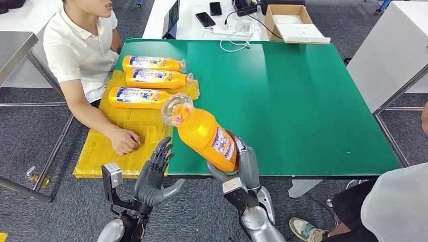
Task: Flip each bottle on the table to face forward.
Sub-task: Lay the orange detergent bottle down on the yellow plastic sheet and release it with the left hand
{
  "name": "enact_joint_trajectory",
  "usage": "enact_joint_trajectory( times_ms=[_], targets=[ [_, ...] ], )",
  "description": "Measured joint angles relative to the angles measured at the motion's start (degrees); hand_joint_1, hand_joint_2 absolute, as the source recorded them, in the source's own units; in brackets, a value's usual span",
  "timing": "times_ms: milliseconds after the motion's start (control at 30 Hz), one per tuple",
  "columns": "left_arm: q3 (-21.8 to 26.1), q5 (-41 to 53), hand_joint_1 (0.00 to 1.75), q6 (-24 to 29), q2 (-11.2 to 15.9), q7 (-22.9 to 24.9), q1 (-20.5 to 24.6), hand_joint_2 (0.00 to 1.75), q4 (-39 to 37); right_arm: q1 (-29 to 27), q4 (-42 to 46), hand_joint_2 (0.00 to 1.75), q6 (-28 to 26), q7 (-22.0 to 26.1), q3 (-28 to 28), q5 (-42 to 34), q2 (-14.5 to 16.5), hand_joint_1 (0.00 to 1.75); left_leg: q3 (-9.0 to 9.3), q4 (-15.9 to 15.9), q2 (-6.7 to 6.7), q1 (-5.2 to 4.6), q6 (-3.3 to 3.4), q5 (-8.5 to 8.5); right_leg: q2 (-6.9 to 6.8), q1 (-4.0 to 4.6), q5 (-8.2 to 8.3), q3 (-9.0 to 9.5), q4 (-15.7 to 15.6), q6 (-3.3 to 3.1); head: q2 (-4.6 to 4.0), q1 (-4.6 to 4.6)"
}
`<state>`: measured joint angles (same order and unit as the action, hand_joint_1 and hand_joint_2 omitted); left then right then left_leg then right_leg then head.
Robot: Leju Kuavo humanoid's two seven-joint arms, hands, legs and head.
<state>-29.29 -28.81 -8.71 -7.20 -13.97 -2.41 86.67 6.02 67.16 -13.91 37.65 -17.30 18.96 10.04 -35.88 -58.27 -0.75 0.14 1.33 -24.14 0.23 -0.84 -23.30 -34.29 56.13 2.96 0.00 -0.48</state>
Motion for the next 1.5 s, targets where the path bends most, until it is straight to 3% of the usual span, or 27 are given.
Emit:
enact_joint_trajectory(
  times_ms=[433, 633, 1000, 1167, 1333, 1400, 1467, 1500],
  targets=[
    [-1.14, -1.21, 0.0, -3.47, -0.12, -0.95, 1.87, 1.75, 0.1, 5.49, -12.71, 1.75, 2.77, -0.53, -9.05, 1.13, 2.26, 1.75, 0.0, 0.0, -0.01, 0.01, 0.0, 0.01, 0.0, 0.01, 0.0, 0.0, 0.0, 0.0, 0.0, 0.0],
    [-1.27, -3.06, 0.0, -5.47, -0.23, -3.14, 1.84, 1.75, 1.96, 7.66, -19.27, 1.75, 3.6, -0.19, -9.96, -1.0, 2.9, 1.75, 0.0, 0.0, -0.04, -0.01, 0.0, 0.01, -0.01, -0.01, 0.0, 0.0, 0.0, 0.0, 0.0, 0.01],
    [-0.39, -5.28, 0.03, -6.15, -0.21, -2.74, 1.86, 1.75, 2.04, 9.39, -24.24, 1.75, 3.09, 0.11, -10.17, 0.09, 3.42, 1.75, 0.0, 0.0, -0.02, 0.0, 0.0, 0.01, 0.0, 0.0, 0.01, -0.02, 0.0, 0.0, 0.0, 0.0],
    [-0.15, -6.24, 0.63, -6.23, -0.21, -1.53, 2.12, 1.75, 1.45, 9.7, -25.01, 1.75, 2.0, 0.04, -10.52, 1.52, 3.59, 1.75, 0.0, 0.0, -0.02, 0.0, 0.0, 0.01, 0.0, 0.0, 0.0, -0.02, 0.0, 0.0, 0.0, 0.0],
    [-0.06, -6.35, 0.63, -6.22, -0.21, -1.03, 2.73, 1.75, 0.36, 9.74, -25.43, 1.75, 1.06, -0.06, -10.98, 2.24, 3.78, 1.75, 0.0, 0.0, -0.02, -0.01, 0.0, 0.01, 0.0, -0.01, 0.0, -0.02, 0.0, 0.0, 0.0, 0.01],
    [-0.03, -6.35, 1.0, -6.21, -0.21, -1.02, 2.84, 1.75, 0.13, 9.75, -25.56, 1.75, 0.95, -0.09, -11.06, 2.24, 3.8, 1.75, 0.0, 0.0, -0.02, -0.01, 0.0, 0.01, 0.0, -0.01, 0.0, -0.02, -0.01, 0.0, 0.0, 0.0],
    [-0.02, -6.35, 1.56, -6.2, -0.21, -1.01, 2.89, 1.75, 0.01, 9.77, -25.68, 1.75, 0.86, -0.13, -11.13, 2.25, 3.8, 1.75, 0.0, 0.0, -0.02, -0.01, 0.0, 0.01, 0.0, -0.01, 0.0, -0.02, 0.0, 0.0, 0.0, 0.01],
    [-0.02, -6.32, 1.69, -6.2, -0.21, -0.98, 2.93, 1.75, -0.03, 9.78, -25.72, 1.75, 0.8, -0.15, -11.18, 2.28, 3.8, 1.75, 0.0, 0.0, -0.02, -0.01, 0.0, 0.01, 0.0, -0.01, 0.01, -0.02, 0.0, 0.0, 0.0, 0.0]
  ],
)
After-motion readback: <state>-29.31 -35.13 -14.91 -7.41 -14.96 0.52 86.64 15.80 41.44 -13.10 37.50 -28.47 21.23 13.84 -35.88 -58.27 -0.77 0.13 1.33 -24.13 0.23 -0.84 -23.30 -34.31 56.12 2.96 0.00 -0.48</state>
